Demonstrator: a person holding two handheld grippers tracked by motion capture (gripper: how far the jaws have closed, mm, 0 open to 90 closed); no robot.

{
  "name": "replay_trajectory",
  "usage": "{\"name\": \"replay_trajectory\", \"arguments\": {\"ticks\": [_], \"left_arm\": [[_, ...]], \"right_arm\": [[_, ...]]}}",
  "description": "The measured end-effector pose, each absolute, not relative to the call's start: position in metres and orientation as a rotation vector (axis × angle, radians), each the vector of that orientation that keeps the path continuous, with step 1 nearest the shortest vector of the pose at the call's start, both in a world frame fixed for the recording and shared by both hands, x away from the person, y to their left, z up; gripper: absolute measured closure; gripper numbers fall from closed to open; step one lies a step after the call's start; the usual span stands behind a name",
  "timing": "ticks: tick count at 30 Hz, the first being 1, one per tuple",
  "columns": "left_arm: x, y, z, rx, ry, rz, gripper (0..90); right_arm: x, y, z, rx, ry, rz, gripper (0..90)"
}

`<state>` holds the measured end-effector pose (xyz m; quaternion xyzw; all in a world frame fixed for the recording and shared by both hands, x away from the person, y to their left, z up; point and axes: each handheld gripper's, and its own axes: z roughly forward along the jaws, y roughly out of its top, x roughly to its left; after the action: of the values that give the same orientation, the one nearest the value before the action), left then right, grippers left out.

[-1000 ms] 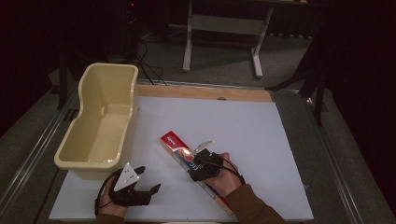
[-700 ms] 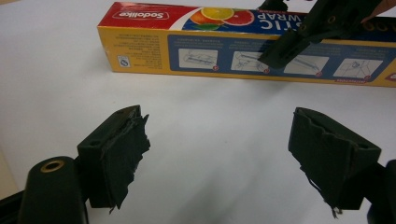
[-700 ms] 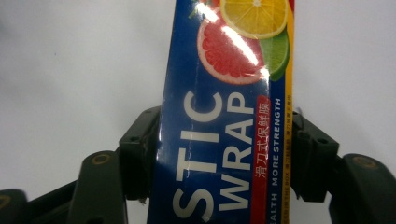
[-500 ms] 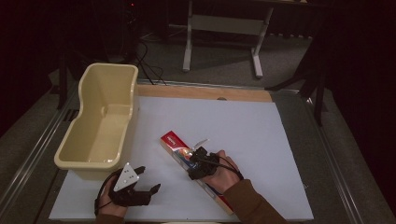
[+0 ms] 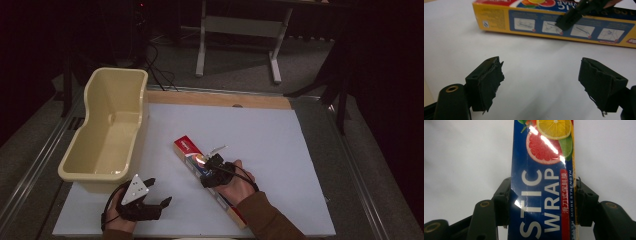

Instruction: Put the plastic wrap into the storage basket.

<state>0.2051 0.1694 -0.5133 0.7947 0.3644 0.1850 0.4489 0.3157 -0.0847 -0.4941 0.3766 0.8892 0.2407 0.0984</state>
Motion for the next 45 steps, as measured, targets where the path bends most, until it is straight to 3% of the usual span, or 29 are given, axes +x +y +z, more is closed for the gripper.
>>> {"name": "replay_trajectory", "arguments": {"ticks": [45], "left_arm": [[0.203,0.172,-0.512,1.947,0.901,0.453,19.1]], "right_arm": [[0.360,-0.033,-0.435,1.422,2.421,1.099,43.3]]}}
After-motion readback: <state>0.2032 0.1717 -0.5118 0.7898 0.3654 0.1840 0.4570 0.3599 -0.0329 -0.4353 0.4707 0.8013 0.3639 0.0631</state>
